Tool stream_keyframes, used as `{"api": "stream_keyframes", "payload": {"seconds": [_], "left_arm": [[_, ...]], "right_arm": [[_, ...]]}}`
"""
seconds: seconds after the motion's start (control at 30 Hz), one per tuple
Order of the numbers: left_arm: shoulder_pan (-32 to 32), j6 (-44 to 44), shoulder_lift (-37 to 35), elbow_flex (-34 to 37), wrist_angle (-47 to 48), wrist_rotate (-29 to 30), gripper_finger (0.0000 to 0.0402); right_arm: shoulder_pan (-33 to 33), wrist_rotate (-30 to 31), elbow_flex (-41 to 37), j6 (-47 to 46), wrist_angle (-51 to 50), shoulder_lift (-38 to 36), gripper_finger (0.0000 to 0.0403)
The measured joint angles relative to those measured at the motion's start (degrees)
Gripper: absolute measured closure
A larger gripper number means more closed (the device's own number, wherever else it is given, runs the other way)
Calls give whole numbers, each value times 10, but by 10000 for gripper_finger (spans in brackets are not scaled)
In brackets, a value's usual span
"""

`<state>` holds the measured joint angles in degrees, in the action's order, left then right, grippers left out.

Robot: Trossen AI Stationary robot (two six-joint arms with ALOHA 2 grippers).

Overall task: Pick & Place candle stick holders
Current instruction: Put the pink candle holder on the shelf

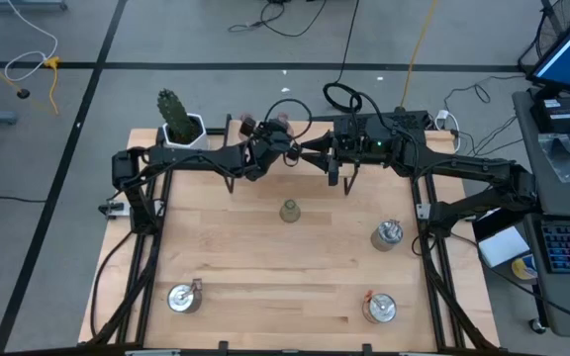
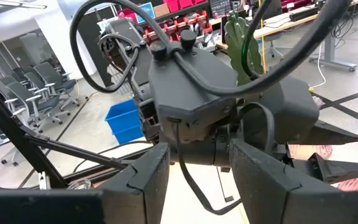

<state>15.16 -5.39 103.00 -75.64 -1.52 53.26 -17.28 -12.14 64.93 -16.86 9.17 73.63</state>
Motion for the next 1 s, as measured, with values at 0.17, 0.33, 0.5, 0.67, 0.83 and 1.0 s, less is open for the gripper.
{"api": "stream_keyframes", "payload": {"seconds": [0.17,0.33,0.5,0.67,0.83,1.0], "left_arm": [[-7,18,0,0,0,30,231],[-14,22,0,0,0,39,231],[-22,38,0,0,1,73,231],[-35,41,0,0,1,98,231],[-52,41,-3,0,22,98,231],[-75,5,-46,0,82,98,231]], "right_arm": [[0,0,0,0,0,0,243],[0,0,0,0,0,0,243],[0,-1,0,0,0,0,243],[0,-1,0,0,0,0,243],[0,-2,0,0,0,0,243],[0,-2,0,0,0,0,243]]}}
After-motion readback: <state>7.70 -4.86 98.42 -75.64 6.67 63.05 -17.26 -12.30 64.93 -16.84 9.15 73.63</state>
